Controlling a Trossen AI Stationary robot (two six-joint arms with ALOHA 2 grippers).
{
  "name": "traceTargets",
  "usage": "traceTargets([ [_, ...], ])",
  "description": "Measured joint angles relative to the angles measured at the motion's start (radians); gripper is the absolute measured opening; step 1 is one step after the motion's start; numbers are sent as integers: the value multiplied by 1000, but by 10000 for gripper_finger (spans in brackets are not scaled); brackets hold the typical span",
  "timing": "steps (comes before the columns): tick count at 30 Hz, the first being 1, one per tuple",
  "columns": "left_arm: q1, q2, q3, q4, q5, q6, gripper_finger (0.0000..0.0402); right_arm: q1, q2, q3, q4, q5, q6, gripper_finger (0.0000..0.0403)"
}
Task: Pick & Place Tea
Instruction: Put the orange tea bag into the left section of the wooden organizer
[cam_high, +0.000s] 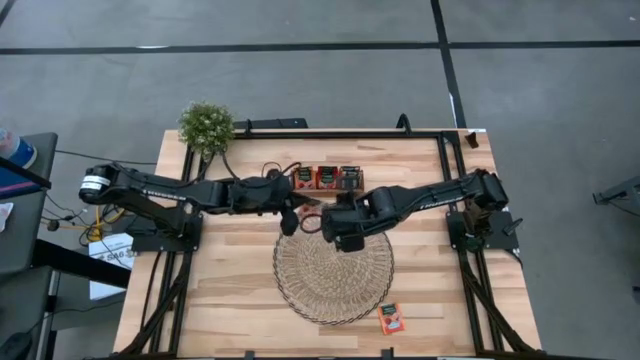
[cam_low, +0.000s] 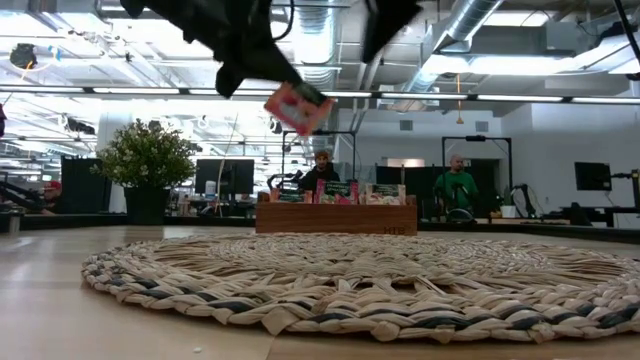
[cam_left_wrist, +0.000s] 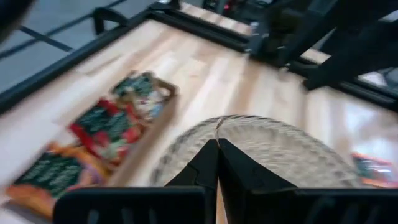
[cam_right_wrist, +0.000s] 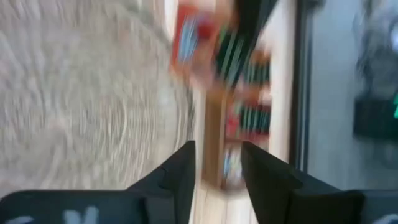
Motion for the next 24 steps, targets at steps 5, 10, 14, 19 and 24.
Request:
traceTargets([
  [5, 105, 10, -63, 66, 2, 37, 0, -9, -1, -57, -194, -11, 222, 147],
  [10, 246, 9, -164, 266, 145, 32, 0, 30, -65, -245, -106, 1, 288, 154],
  [14, 339, 10, -249, 388, 219, 14, 0, 79, -145, -422, 5, 21, 340, 148],
  [19, 398, 46, -330, 514, 249, -17, 0, 113, -291, -560, 64, 32, 493, 138],
  [24, 416, 136, -348, 687, 258, -31, 0, 118, -455, -619, 133, 64, 595, 128],
])
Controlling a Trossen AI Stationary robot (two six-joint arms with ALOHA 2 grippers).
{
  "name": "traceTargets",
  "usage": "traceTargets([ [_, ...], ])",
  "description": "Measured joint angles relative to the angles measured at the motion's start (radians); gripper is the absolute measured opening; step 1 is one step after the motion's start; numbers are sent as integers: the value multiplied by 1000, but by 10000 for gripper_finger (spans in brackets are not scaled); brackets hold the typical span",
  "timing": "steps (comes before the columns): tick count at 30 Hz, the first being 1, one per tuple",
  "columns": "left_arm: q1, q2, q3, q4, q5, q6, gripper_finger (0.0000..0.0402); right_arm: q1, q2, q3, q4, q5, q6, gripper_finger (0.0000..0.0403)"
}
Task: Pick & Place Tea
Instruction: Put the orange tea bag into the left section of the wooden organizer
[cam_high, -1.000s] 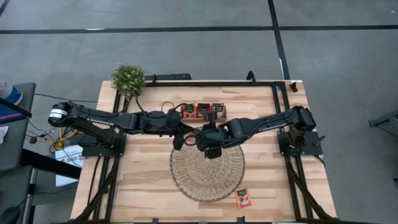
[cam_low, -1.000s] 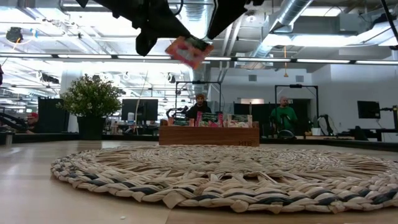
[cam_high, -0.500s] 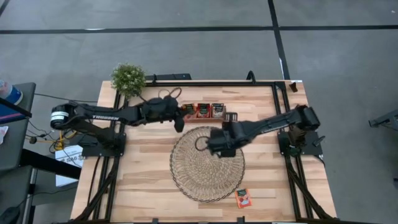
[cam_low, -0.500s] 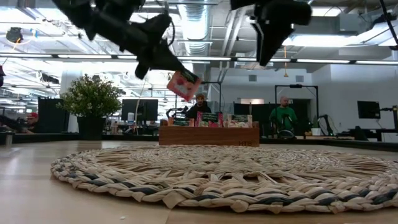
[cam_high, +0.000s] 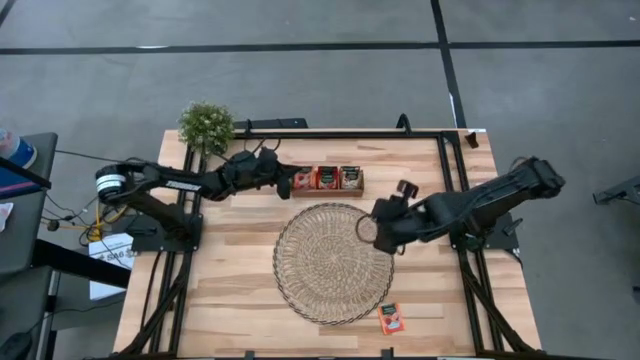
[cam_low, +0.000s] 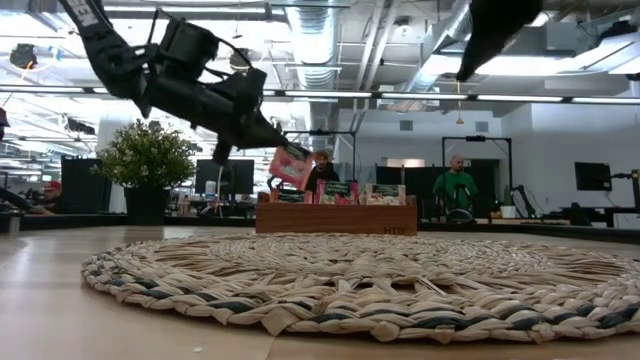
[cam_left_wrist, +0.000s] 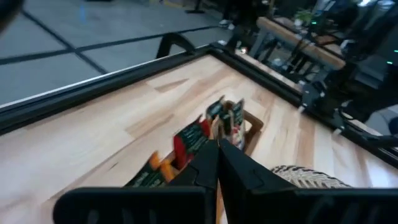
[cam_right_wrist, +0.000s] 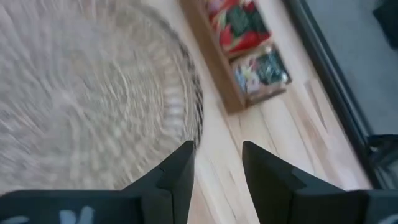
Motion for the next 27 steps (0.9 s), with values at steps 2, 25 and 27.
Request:
traceTargets([
  [2, 6, 42, 0, 58, 6, 6, 0, 0, -53, -19, 58, 3, 3, 126],
  [25, 51, 208, 0, 177, -9, 72, 0, -21, -203, -167, 301, -18, -5, 121],
  [27, 55, 221, 0, 198, -9, 73, 0, -21, -203, -167, 302, -22, -5, 121],
])
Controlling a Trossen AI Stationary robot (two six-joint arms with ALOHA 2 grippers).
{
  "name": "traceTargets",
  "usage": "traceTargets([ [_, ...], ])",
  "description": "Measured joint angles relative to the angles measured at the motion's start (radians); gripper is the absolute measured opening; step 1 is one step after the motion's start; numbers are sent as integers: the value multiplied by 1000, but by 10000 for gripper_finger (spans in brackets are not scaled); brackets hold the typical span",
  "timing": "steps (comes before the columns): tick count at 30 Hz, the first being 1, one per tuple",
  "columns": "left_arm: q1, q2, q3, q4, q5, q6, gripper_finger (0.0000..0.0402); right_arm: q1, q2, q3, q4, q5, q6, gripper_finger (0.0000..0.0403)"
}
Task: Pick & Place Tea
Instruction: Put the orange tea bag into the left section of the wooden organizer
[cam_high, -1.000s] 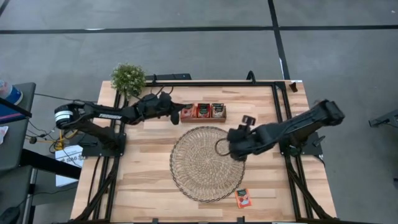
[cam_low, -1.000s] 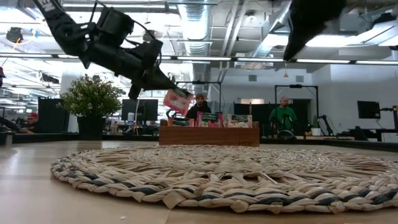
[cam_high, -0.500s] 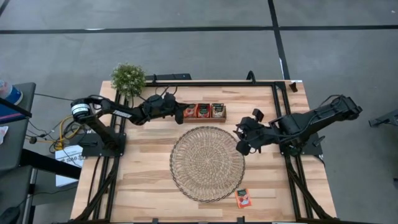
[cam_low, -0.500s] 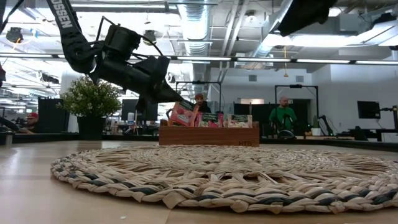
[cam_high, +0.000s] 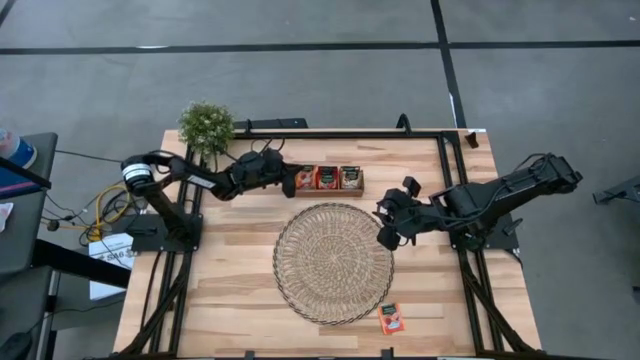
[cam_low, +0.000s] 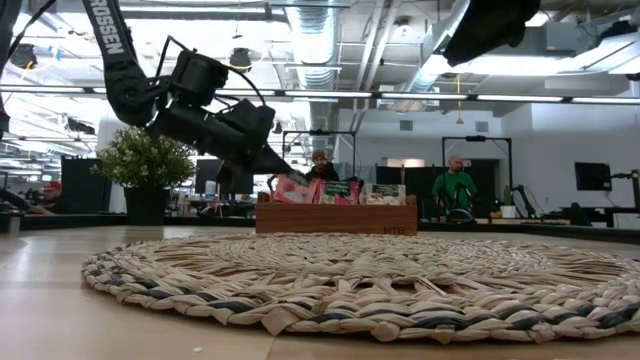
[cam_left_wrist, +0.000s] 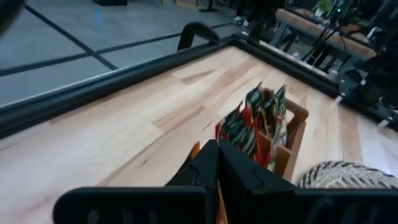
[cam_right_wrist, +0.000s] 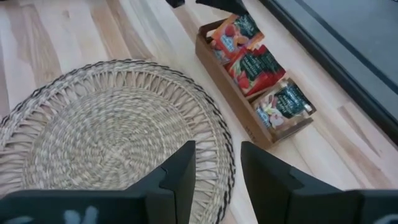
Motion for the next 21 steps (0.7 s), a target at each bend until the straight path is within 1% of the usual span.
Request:
traceTargets([
  [6, 1, 7, 1, -3, 0, 37, 0, -1, 0, 0, 0, -7, 0, 120],
  [15, 1, 7, 1, -24, 0, 33, 0, -1, 0, 0, 0, -11, 0, 119],
  [21, 1, 7, 1, -67, 0, 33, 0, -1, 0, 1, 0, -11, 0, 118],
])
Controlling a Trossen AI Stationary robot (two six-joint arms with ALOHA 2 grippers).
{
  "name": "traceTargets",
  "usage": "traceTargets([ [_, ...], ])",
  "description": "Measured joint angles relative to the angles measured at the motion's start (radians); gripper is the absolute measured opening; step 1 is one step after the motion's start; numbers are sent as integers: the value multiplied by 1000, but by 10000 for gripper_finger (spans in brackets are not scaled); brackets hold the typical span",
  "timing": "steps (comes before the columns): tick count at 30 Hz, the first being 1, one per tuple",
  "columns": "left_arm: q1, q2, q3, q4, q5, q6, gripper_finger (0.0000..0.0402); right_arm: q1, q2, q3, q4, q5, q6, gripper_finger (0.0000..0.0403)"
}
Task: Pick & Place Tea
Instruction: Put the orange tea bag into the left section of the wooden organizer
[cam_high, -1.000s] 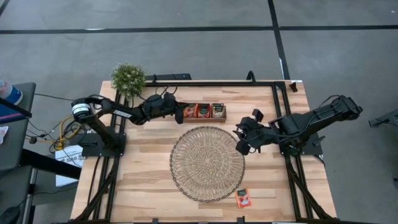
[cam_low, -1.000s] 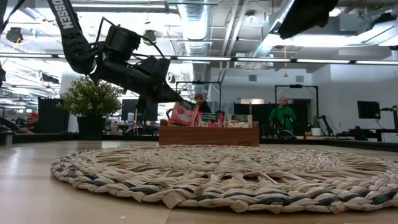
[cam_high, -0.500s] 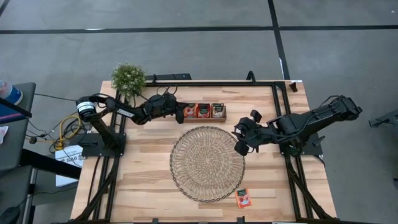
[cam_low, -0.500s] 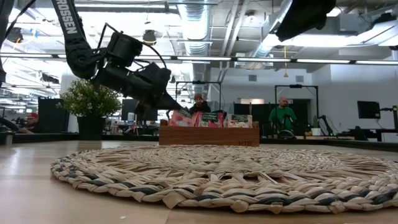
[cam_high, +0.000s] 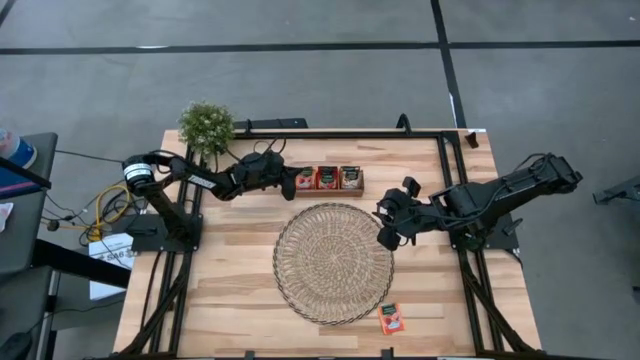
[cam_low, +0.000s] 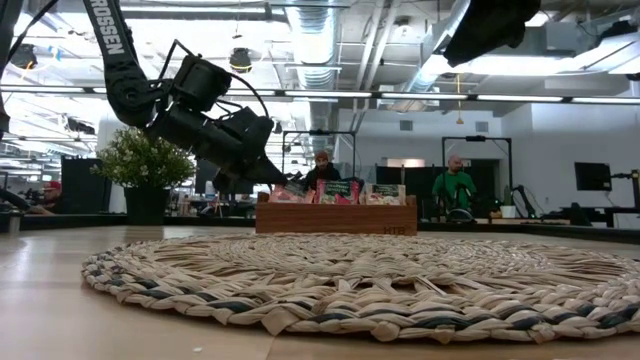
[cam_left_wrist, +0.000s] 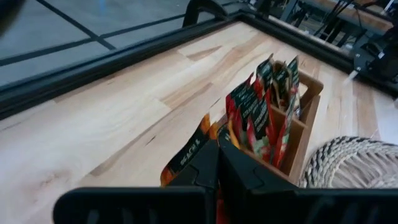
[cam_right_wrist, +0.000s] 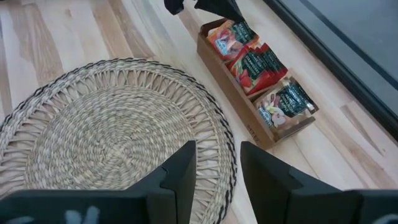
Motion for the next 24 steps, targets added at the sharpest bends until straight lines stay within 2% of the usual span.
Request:
traceTargets([
  [11, -1, 0, 0, -19, 0, 36, 8, 0, 0, 1, 0, -1, 0, 118],
  [15, -1, 0, 0, -19, 0, 37, 33, 0, 0, 1, 0, -2, 0, 118],
  [24, -1, -12, 0, -20, 16, 69, 115, 0, 0, 1, 0, -4, 0, 118],
])
